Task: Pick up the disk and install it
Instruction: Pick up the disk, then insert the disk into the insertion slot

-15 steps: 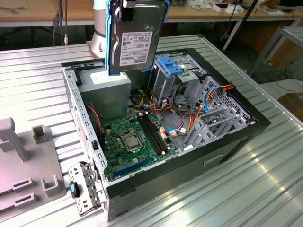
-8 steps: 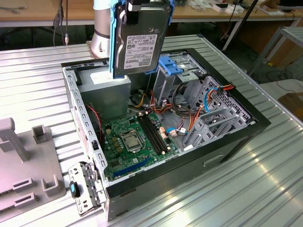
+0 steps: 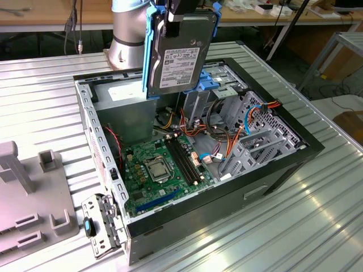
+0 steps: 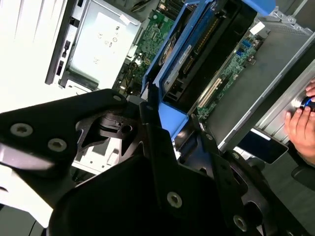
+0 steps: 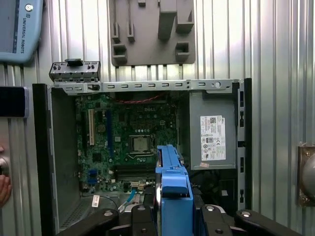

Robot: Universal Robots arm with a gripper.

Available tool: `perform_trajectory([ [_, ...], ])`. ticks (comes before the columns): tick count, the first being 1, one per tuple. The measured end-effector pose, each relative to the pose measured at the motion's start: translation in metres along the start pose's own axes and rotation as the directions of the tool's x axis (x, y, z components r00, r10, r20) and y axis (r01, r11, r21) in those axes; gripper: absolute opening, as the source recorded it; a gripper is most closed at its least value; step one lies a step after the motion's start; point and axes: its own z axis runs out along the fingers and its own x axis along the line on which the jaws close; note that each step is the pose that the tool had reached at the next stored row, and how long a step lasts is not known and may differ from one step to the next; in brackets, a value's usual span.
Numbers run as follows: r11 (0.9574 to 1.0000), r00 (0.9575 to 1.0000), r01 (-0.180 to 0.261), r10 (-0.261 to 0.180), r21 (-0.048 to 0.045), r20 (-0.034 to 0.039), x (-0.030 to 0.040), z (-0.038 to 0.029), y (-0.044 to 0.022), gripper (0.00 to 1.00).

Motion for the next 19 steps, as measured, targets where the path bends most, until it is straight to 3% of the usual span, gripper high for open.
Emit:
perform_trajectory([
  [14,1.0,1.0,0.0,0.0,0.0,-0.0001,0.0003,0.0,-0.0004,0.37],
  [19,1.0,1.0,0.0,0.0,0.0,-0.0001,-0.0003,0.0011,-0.0174,0.37],
])
